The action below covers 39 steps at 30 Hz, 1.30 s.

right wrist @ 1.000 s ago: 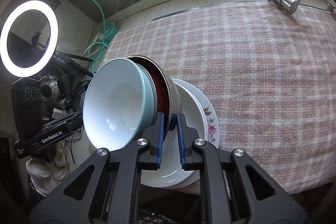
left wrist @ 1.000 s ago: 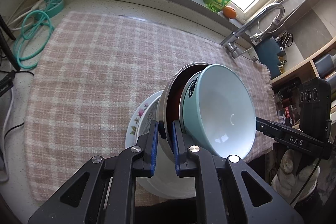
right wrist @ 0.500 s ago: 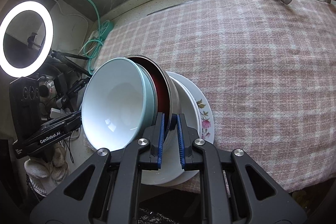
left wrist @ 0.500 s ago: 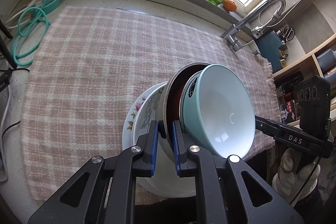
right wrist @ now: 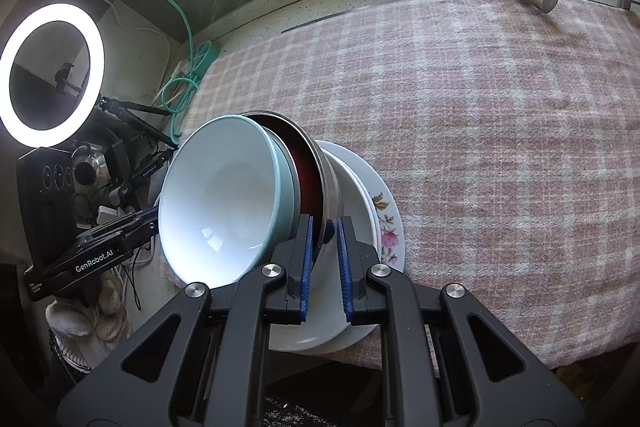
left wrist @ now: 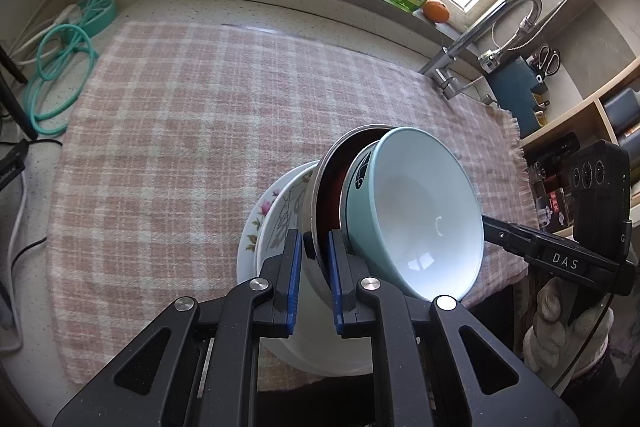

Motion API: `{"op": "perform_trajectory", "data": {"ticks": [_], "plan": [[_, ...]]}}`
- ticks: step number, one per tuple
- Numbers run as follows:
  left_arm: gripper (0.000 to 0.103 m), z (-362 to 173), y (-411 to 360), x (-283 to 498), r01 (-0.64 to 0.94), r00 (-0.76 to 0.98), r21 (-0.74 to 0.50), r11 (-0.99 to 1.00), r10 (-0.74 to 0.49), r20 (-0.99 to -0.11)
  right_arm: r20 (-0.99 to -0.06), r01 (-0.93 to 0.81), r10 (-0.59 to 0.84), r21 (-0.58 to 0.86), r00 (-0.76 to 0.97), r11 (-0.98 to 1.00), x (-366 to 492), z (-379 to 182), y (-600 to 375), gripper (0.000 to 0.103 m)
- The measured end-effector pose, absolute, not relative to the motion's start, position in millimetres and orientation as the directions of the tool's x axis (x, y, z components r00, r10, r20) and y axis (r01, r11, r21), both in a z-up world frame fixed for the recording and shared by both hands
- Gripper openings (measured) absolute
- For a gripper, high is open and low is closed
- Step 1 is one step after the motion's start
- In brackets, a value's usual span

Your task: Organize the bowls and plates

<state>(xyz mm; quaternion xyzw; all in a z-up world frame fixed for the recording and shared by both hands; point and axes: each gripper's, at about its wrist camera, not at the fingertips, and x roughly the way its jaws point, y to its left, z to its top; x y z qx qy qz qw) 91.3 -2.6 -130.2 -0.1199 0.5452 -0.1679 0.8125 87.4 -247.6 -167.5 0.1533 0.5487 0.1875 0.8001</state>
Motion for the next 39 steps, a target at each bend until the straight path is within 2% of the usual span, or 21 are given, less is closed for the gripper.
{"op": "perform_trajectory", "data": {"ticks": [6, 8, 12, 15, 18, 20, 22, 24, 26, 29, 39], "plan": [[0.013, -125.0, 1.1, 88.7, 0.141, 0.366, -0.366, 0.920, -0.392, -0.844, -0.822, -0.129, 0.457, 0.441, 0.339, 0.888, 84.3, -164.4, -250.6, 0.017], [0.013, -122.9, 2.9, 87.2, 0.142, 0.373, -0.365, 0.920, -0.391, -0.842, -0.822, -0.126, 0.451, 0.436, 0.348, 0.891, 83.6, -163.2, -252.5, 0.027], [0.015, -117.1, 4.6, 82.9, 0.148, 0.397, -0.328, 0.933, -0.360, -0.844, -0.820, -0.125, 0.434, 0.419, 0.375, 0.899, 79.9, -157.7, -257.5, 0.035], [0.029, -112.3, 7.5, 79.1, 0.151, 0.420, -0.305, 0.940, -0.340, -0.841, -0.817, -0.130, 0.414, 0.397, 0.400, 0.909, 76.0, -151.2, -260.8, 0.045], [0.031, -106.8, 10.4, 74.8, 0.151, 0.447, -0.279, 0.948, -0.317, -0.837, -0.813, -0.135, 0.392, 0.371, 0.431, 0.919, 71.7, -143.2, -261.2, 0.054], [0.041, -103.1, 12.2, 72.6, 0.146, 0.465, -0.269, 0.952, -0.307, -0.830, -0.807, -0.135, 0.382, 0.362, 0.450, 0.922, 68.4, -138.5, -262.4, 0.064], [0.058, -97.8, 12.8, 69.1, 0.144, 0.492, -0.260, 0.955, -0.297, -0.818, -0.796, -0.137, 0.378, 0.357, 0.473, 0.924, 64.6, -133.4, -264.1, 0.070], [0.063, -92.2, 12.4, 64.9, 0.146, 0.521, -0.241, 0.959, -0.282, -0.806, -0.785, -0.143, 0.372, 0.349, 0.495, 0.926, 60.5, -127.6, -263.6, 0.074], [0.066, -87.6, 10.9, 61.0, 0.147, 0.543, -0.223, 0.964, -0.267, -0.796, -0.770, -0.151, 0.365, 0.338, 0.523, 0.929, 54.5, -121.2, -261.9, 0.085], [0.071, -82.2, 8.3, 55.0, 0.143, 0.571, -0.215, 0.966, -0.258, -0.779, -0.749, -0.153, 0.334, 0.303, 0.572, 0.941, 43.4, -110.5, -259.6, 0.093], [0.071, -64.3, -5.8, 32.1, 0.133, 0.632, -0.218, 0.967, -0.252, -0.733, -0.700, -0.157, 0.252, 0.198, 0.668, 0.967, 13.9, -85.2, -250.8, 0.097]]}}
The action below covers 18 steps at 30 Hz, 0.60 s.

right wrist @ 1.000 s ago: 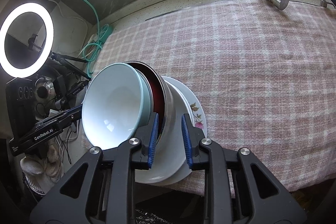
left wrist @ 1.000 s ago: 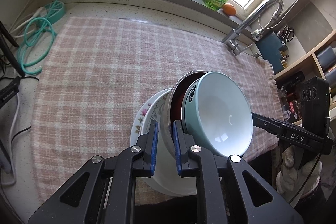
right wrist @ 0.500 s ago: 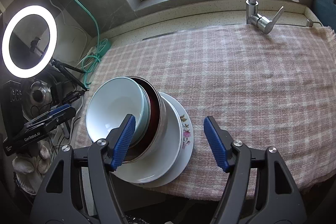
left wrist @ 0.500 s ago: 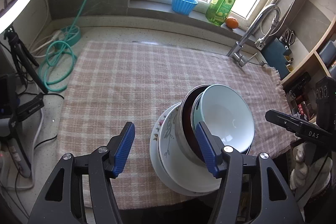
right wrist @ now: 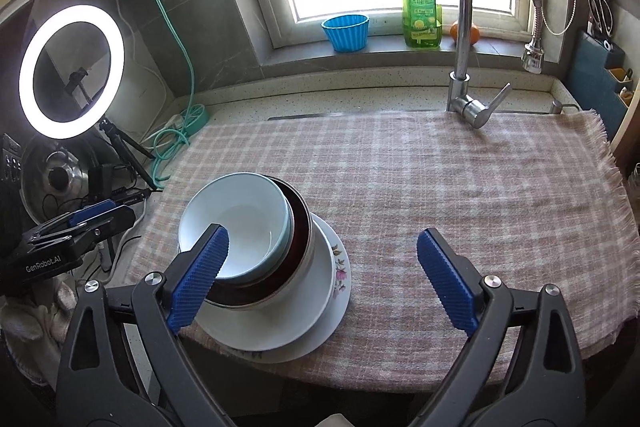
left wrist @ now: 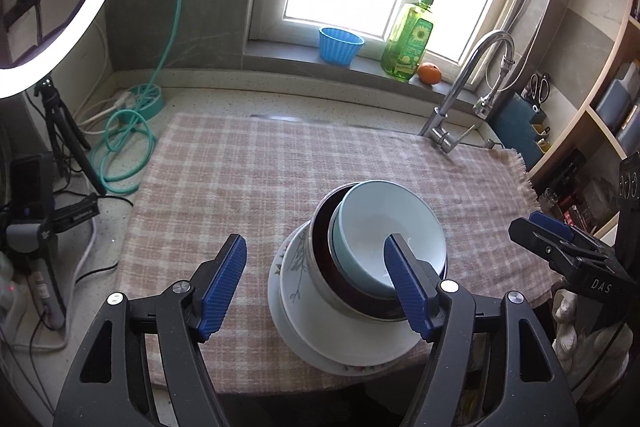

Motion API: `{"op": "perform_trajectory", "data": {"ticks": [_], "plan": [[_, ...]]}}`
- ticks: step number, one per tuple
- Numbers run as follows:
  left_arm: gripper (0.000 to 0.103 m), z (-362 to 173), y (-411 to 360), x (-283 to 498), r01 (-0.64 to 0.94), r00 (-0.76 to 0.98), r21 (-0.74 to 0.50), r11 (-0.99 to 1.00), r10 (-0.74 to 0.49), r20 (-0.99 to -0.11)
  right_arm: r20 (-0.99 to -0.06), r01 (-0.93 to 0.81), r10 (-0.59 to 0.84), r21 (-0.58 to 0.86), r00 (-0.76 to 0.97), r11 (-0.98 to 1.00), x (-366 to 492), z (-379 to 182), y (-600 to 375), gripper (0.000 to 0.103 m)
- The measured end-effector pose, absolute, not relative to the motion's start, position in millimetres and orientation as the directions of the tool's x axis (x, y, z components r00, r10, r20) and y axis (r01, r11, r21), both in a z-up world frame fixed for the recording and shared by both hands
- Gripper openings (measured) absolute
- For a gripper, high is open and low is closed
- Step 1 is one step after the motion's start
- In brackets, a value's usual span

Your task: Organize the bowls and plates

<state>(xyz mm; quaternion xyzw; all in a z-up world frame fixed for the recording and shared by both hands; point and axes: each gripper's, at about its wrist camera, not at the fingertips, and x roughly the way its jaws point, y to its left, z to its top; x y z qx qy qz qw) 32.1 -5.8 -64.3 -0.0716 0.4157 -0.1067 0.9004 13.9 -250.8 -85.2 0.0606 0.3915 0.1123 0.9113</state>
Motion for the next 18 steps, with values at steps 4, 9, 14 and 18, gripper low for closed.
{"op": "perform_trajectory", "data": {"ticks": [4, 9, 14, 18], "plan": [[0.071, -59.9, -5.8, 28.9, 0.126, 0.642, -0.221, 0.967, -0.249, -0.725, -0.687, -0.143, 0.251, 0.211, 0.682, 0.967, 9.1, -81.4, -253.2, 0.097], [0.071, -56.2, -4.1, 26.6, 0.116, 0.654, -0.215, 0.970, -0.238, -0.718, -0.676, -0.129, 0.248, 0.222, 0.694, 0.967, 7.5, -78.4, -256.0, 0.097], [0.071, -55.4, -4.1, 26.5, 0.114, 0.656, -0.212, 0.971, -0.234, -0.717, -0.670, -0.131, 0.248, 0.220, 0.700, 0.967, 7.3, -76.9, -254.5, 0.097], [0.071, -55.5, -4.7, 26.5, 0.117, 0.657, -0.213, 0.970, -0.236, -0.716, -0.669, -0.132, 0.251, 0.224, 0.699, 0.966, 7.5, -76.6, -253.1, 0.097]]}}
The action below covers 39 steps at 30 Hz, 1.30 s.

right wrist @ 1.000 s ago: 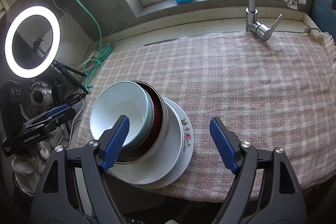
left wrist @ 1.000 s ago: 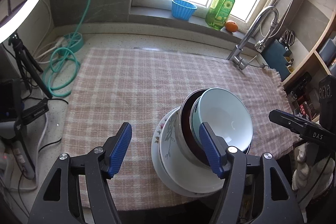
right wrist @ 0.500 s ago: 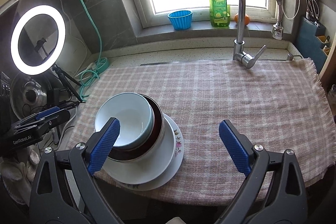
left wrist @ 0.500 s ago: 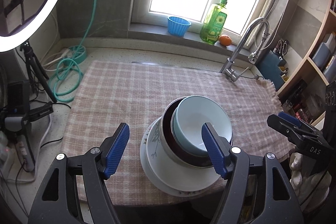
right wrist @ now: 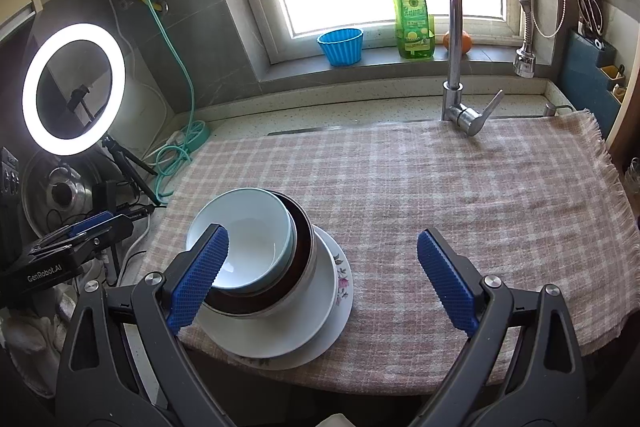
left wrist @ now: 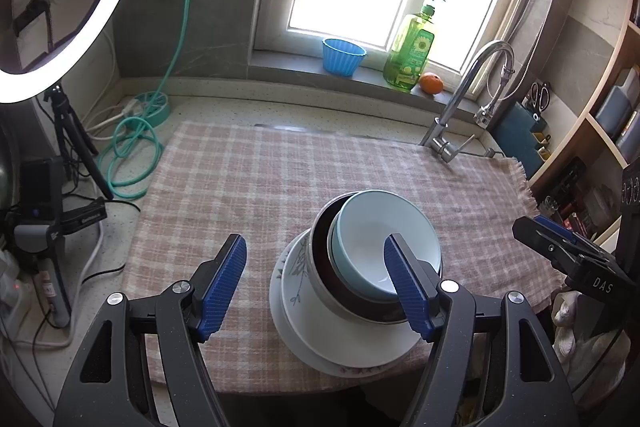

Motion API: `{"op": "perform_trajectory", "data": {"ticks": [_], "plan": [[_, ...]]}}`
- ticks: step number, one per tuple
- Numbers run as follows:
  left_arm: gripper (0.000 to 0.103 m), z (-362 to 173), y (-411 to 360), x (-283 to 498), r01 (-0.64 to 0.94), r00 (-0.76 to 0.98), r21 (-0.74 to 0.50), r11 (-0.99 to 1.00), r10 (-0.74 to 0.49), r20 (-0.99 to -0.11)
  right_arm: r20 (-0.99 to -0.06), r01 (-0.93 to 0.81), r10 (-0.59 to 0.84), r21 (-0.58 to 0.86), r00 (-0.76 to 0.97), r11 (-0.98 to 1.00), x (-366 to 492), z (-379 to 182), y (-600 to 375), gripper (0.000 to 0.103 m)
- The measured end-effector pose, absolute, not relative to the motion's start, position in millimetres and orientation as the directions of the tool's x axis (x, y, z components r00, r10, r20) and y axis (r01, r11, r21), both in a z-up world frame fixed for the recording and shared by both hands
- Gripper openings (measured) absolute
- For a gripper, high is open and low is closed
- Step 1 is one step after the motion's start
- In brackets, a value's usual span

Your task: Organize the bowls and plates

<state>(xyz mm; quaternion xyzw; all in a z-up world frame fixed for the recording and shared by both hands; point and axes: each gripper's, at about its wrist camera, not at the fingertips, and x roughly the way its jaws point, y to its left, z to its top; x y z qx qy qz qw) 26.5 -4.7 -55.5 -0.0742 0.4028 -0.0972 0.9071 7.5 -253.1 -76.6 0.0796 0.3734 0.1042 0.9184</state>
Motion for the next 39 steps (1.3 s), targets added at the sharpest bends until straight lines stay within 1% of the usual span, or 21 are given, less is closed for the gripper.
{"op": "perform_trajectory", "data": {"ticks": [19, 24, 31, 39], "plan": [[0.071, -57.4, -10.9, 29.2, 0.133, 0.648, -0.205, 0.970, -0.241, -0.722, -0.669, -0.138, 0.251, 0.219, 0.700, 0.966, 9.3, -76.7, -251.0, 0.097], [0.071, -57.0, -11.2, 30.9, 0.129, 0.653, -0.188, 0.974, -0.226, -0.723, -0.670, -0.137, 0.252, 0.220, 0.698, 0.966, 9.3, -77.0, -250.4, 0.097], [0.071, -55.0, -7.7, 33.9, 0.088, 0.670, -0.144, 0.986, -0.166, -0.724, -0.673, -0.144, 0.253, 0.214, 0.695, 0.966, 14.1, -78.4, -249.0, 0.097], [0.071, -55.1, -8.1, 37.7, 0.080, 0.663, -0.136, 0.988, -0.154, -0.732, -0.678, -0.136, 0.250, 0.217, 0.691, 0.967, 16.4, -81.4, -253.3, 0.097]]}}
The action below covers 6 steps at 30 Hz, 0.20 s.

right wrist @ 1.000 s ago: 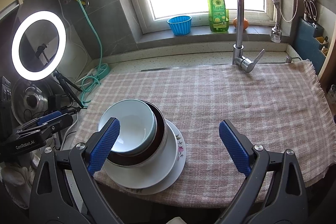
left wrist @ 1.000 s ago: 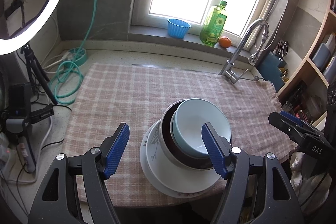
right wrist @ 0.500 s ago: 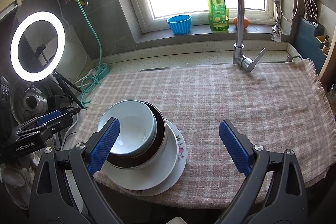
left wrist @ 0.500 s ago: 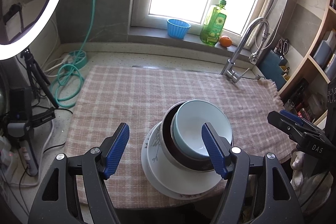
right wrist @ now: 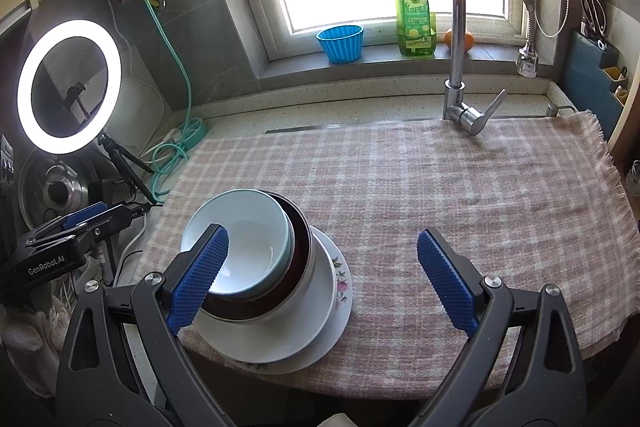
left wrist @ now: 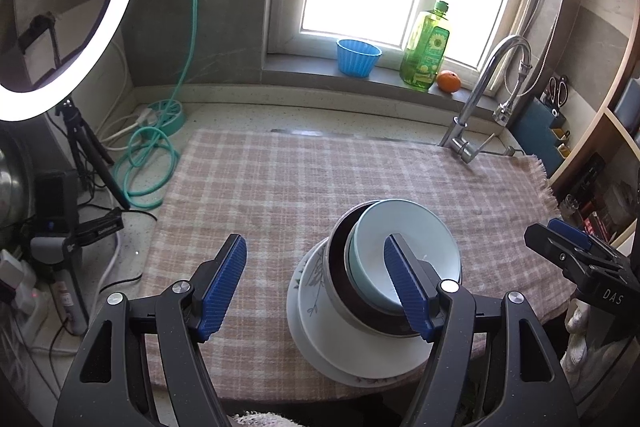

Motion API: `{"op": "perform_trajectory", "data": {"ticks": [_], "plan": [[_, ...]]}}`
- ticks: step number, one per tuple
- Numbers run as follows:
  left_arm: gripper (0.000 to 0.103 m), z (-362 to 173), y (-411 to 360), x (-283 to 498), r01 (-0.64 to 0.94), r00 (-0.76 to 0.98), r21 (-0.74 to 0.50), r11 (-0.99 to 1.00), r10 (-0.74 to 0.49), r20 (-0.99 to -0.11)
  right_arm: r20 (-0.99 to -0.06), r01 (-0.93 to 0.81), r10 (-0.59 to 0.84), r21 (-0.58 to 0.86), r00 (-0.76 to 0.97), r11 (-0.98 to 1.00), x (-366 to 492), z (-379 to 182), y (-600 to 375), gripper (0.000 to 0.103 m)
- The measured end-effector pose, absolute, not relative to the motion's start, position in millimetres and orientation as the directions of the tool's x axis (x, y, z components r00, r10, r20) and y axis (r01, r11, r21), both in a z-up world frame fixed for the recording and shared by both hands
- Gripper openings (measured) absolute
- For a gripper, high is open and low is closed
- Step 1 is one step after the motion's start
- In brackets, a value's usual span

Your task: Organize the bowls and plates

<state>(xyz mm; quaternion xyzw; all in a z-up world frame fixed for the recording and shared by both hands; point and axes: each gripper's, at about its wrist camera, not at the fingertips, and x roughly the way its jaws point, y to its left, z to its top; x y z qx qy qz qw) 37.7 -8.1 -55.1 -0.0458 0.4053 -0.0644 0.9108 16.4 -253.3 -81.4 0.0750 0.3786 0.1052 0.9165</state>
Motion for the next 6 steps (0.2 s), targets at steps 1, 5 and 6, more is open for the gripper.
{"op": "perform_trajectory", "data": {"ticks": [1, 5, 6], "plan": [[0.071, -55.0, -8.6, 37.8, 0.080, 0.664, -0.133, 0.988, -0.152, -0.732, -0.679, -0.134, 0.249, 0.218, 0.691, 0.967, 16.5, -82.0, -254.1, 0.097], [0.071, -54.5, -10.0, 39.0, 0.091, 0.668, -0.135, 0.987, -0.161, -0.727, -0.681, -0.123, 0.245, 0.223, 0.690, 0.967, 17.4, -83.6, -258.7, 0.097], [0.071, -54.8, -10.1, 40.1, 0.092, 0.667, -0.138, 0.986, -0.164, -0.727, -0.682, -0.120, 0.244, 0.225, 0.690, 0.967, 18.5, -84.1, -260.0, 0.097]]}}
